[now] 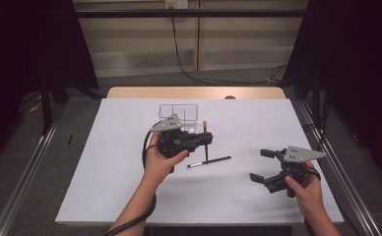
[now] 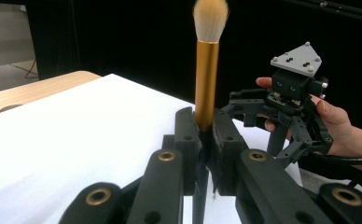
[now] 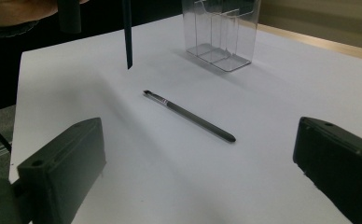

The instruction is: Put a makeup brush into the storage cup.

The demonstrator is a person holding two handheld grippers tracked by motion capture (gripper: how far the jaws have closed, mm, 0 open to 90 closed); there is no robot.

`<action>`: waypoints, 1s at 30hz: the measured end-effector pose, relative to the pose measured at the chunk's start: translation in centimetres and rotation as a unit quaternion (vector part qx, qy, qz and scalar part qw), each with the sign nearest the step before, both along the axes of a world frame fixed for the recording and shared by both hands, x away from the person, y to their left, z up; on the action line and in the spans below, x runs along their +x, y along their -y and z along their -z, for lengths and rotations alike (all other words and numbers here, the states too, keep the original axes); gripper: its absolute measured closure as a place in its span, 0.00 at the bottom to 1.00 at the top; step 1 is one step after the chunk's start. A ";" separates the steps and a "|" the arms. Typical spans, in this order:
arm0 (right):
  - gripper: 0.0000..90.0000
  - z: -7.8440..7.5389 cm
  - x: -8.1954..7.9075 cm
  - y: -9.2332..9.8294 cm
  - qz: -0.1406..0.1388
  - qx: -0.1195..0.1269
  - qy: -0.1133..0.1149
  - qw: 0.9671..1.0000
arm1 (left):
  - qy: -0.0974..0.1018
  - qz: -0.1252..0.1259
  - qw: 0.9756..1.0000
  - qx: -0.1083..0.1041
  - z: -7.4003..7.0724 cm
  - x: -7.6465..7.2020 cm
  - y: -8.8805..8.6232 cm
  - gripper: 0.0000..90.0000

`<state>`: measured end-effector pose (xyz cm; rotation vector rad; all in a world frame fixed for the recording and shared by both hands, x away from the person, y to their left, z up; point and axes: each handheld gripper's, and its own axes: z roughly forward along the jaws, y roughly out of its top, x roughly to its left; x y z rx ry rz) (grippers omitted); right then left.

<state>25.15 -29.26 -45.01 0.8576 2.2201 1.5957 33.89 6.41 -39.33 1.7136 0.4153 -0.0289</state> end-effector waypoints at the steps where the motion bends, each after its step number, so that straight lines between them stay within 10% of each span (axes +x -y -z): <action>1: 0.02 0.0 -0.1 0.2 0.003 0.004 0.002 1.000 | -0.001 -0.001 1.000 -0.001 0.0 0.0 -0.1 0.92; 30: 0.02 0.8 -1.6 2.6 0.022 0.029 0.019 0.999 | 0.007 -0.024 1.000 0.011 -0.7 1.4 -0.8 0.93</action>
